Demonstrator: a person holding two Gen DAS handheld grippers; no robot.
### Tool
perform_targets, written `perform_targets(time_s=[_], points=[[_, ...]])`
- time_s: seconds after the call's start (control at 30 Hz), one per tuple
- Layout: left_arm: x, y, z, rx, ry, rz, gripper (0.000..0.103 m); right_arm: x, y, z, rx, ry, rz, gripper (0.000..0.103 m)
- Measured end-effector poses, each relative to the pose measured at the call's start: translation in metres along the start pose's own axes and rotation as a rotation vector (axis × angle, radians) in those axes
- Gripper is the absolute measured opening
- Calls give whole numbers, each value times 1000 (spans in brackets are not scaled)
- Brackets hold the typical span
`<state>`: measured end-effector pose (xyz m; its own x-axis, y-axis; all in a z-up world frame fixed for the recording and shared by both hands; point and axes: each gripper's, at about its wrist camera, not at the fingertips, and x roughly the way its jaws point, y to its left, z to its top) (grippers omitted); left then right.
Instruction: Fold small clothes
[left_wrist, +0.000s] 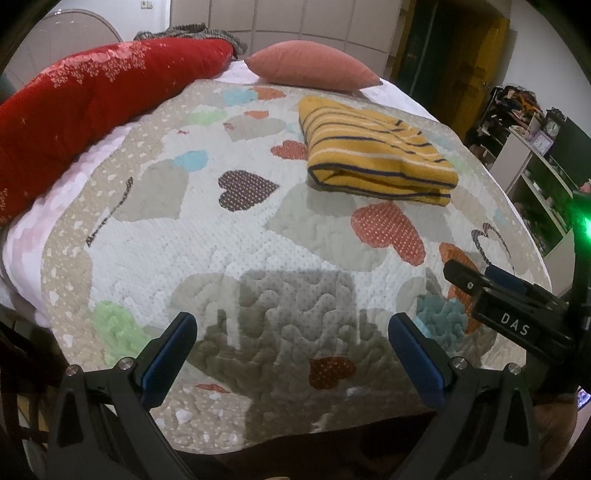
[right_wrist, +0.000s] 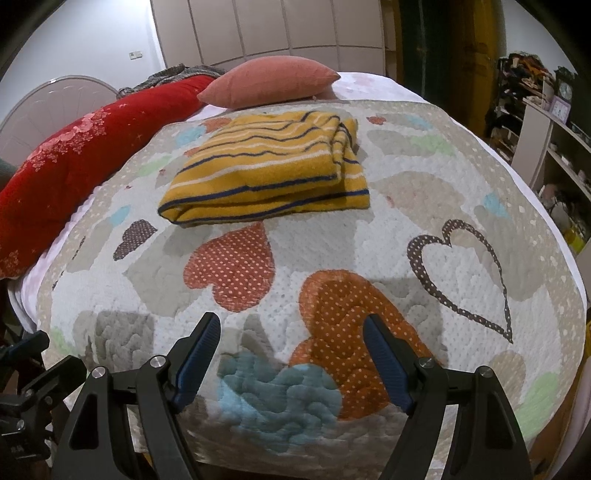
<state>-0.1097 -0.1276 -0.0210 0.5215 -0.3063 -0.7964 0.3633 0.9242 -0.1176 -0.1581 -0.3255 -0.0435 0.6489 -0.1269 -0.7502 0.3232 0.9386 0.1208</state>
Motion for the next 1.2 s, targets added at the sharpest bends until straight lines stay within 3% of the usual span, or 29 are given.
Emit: perform_targets(time_s=[1.2], points=[[42,-8,25,4,62,8,103,32,-23,18,-30,-20,-48,85]])
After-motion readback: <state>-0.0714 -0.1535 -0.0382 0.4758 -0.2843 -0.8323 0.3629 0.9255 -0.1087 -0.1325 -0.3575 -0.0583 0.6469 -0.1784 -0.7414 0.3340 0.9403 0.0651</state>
